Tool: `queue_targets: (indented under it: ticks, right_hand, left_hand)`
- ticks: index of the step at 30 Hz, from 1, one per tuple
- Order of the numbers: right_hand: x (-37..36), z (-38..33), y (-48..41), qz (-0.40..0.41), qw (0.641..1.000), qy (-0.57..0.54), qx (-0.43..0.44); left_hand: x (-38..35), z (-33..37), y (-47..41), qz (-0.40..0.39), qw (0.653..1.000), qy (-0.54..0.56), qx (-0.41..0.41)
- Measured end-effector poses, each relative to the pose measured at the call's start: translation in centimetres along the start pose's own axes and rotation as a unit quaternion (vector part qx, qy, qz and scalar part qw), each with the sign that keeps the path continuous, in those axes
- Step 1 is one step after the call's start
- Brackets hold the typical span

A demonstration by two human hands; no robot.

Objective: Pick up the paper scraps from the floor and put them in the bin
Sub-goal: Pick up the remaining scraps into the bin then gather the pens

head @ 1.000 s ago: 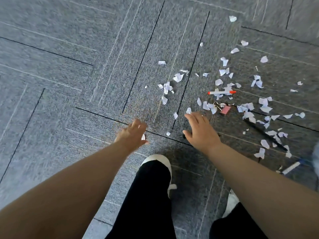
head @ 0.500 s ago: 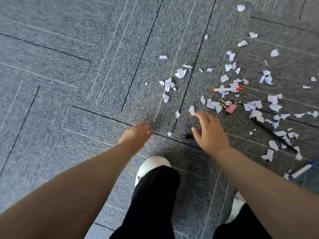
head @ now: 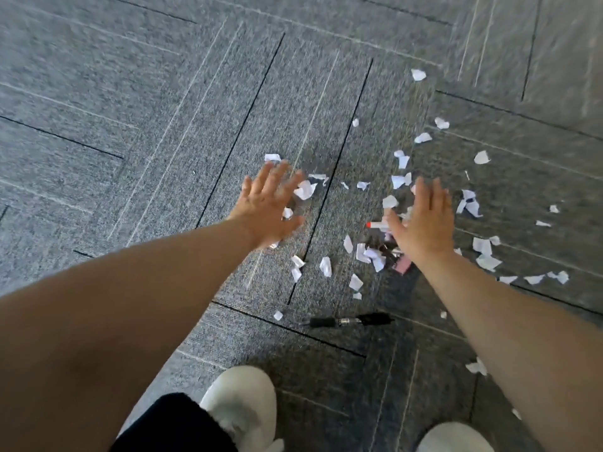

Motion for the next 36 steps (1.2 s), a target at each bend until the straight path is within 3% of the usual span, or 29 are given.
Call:
queue_targets:
  ticks: [4, 9, 13, 20, 29, 36]
  right_hand:
    - [-0.9, -0.1, -1.7, -0.042, 0.999, -0.014, 0.009]
    - [-3.7, -3.9, 1.5, -0.033, 0.989, -0.025, 0.14]
    - [-3.7, -2.9, 3.8, -0.016, 0.977, -0.012, 0.213]
    - [-1.8, -1.6, 4.1, -0.02, 0.979, 0.027, 0.203]
    - [-0.1, -0.9, 5.2, -0.03, 0.985, 0.033, 0.167]
    - [0.6, 1.4, 6.8, -0.053, 0.985, -0.048, 0.159]
  left_hand:
    - [-2.4, 1.4, -1.3, -0.012, 1.0, 0.006, -0.007]
    - [-4.5, 2.2, -0.5, 0.015, 0.999, 0.02, -0.032]
    - [-4.5, 2.1, 1.1, 0.017, 0.998, 0.027, -0.046]
    - [-1.4, 3.9, -2.4, 0.016, 0.994, -0.079, -0.075]
    - [-1.5, 4.7, -2.0, -0.029, 0.996, -0.05, -0.066]
    - [-3.3, 5.8, 0.4, -0.04, 0.998, -0.037, -0.021]
Point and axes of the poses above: each hand's wrist, its own y-axis away from the middle knuckle, its own x-axis out of the back of the hand, z = x × y, the point moved 3 cm from there along -y, towards the middle knuckle, and after that the axes turned 11 degrees about -z, right-handed, at the moved point
